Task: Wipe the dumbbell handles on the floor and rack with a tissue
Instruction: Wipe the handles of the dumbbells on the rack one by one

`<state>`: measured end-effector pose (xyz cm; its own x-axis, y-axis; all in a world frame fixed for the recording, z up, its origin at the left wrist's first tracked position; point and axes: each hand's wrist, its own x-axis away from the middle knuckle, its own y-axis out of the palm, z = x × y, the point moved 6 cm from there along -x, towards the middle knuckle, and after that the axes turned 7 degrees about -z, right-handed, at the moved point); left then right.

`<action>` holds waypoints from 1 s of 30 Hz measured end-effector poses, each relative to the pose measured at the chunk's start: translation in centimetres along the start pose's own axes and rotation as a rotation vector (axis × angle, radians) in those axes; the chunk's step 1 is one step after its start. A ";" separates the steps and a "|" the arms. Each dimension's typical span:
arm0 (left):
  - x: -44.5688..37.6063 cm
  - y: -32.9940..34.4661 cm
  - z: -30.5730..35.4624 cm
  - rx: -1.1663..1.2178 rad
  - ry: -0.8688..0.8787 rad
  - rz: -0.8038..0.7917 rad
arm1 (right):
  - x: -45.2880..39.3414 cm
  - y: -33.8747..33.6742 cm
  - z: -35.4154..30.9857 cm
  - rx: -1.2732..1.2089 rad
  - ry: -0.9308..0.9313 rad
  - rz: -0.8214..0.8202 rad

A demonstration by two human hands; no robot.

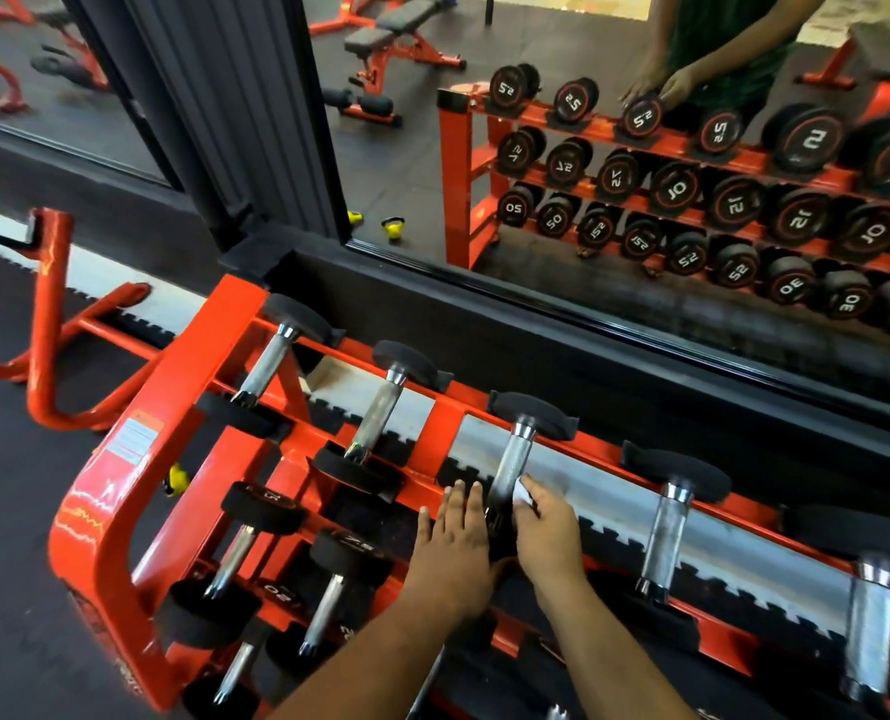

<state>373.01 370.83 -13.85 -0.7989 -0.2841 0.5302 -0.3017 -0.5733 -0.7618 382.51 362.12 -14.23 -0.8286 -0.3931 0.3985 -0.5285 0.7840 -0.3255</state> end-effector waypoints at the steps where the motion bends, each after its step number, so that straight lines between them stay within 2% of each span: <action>1: 0.0 0.0 0.0 0.001 -0.001 -0.003 | -0.4 -0.1 -0.4 -0.079 0.035 0.028; 6: 0.0 -0.1 0.1 -0.004 -0.018 0.002 | -3.1 -0.4 -2.6 -0.486 0.249 0.158; 11: -0.2 0.0 -0.1 0.010 -0.016 0.030 | -2.5 -0.3 -3.4 -0.597 0.342 0.080; 15: -0.2 -0.1 0.0 0.013 -0.025 0.030 | -4.0 -0.1 -3.8 -0.697 0.485 0.059; 18: -0.2 -0.2 0.0 0.016 -0.032 0.031 | -5.2 0.3 -3.4 -0.801 0.482 -0.018; 22: -0.3 0.3 -0.2 0.009 -0.024 0.028 | -3.8 -0.3 -3.0 -0.743 0.362 -0.064; 25: -0.1 0.1 -0.1 0.000 -0.025 0.032 | -3.4 0.0 -3.2 -0.718 0.369 -0.062; 28: 0.0 -0.2 0.1 0.013 -0.036 0.041 | -4.1 0.6 -3.7 -0.838 0.393 -0.107; 30: 0.0 -0.2 0.1 0.012 -0.036 0.035 | -4.0 0.1 -3.2 -0.828 0.375 -0.132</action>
<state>373.14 370.85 -13.71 -0.7894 -0.3315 0.5167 -0.2678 -0.5714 -0.7758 386.34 365.35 -13.11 -0.5800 -0.4357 0.6883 -0.1941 0.8945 0.4027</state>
